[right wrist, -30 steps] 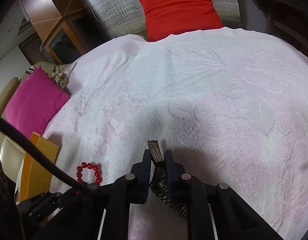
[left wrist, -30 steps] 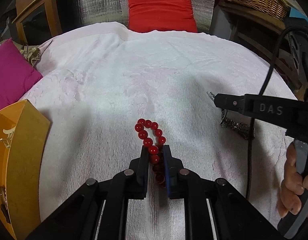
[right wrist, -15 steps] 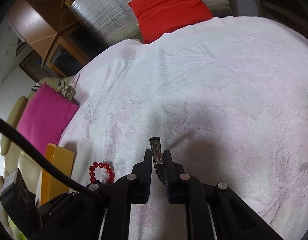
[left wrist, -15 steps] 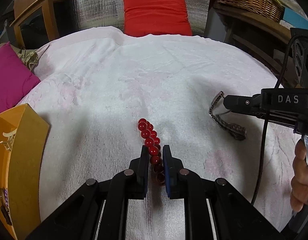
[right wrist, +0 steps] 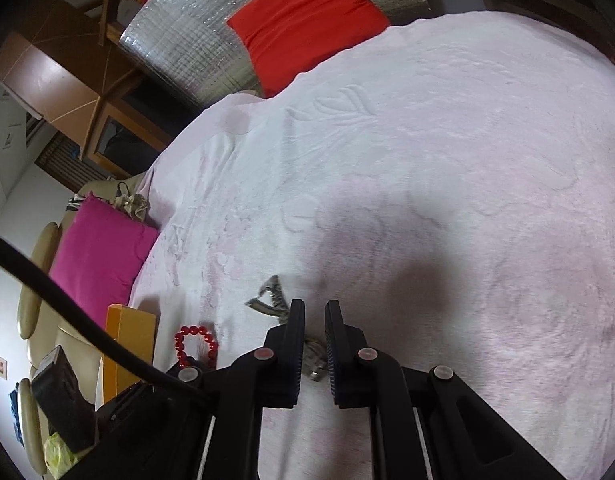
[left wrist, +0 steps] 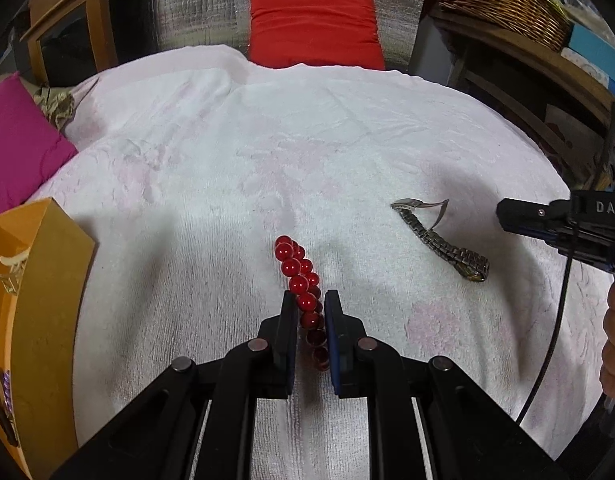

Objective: Organize jewelry

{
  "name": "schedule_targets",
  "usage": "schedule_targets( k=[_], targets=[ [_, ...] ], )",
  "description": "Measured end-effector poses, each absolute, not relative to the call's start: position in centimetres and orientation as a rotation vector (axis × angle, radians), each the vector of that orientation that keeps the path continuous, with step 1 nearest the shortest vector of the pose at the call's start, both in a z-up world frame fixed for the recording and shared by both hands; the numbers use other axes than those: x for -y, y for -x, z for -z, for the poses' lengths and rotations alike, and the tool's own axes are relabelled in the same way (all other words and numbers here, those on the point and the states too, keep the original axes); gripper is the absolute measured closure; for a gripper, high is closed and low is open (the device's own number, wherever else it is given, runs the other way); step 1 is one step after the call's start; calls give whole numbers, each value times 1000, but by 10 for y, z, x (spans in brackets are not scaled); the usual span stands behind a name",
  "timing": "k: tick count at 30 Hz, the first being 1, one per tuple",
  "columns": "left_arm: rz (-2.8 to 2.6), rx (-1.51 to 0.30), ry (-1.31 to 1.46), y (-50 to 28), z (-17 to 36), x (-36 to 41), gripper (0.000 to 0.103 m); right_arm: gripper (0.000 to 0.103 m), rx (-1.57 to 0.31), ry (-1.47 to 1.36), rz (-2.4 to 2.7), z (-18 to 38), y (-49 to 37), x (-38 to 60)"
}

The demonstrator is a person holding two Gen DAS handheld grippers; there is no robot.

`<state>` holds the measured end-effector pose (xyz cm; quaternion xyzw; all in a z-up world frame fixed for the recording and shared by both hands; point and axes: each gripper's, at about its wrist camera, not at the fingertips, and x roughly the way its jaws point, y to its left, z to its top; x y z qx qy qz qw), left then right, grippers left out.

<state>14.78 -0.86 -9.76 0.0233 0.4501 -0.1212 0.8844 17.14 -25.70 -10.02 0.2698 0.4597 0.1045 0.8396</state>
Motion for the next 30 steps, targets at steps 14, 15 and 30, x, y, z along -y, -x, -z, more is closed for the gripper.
schedule_targets(
  k=[14,15,30],
  targets=[
    [261,-977,-6,-149,104,-2,89,68,-991,-522,-282,100,-188,210],
    [263,-983,4,-149,105,-4,89,63,-987,-495,-274,100,-189,204],
    [287,-988,38,-150,107,-4,80,91,-954,-269,-179,115,-202,179]
  ],
)
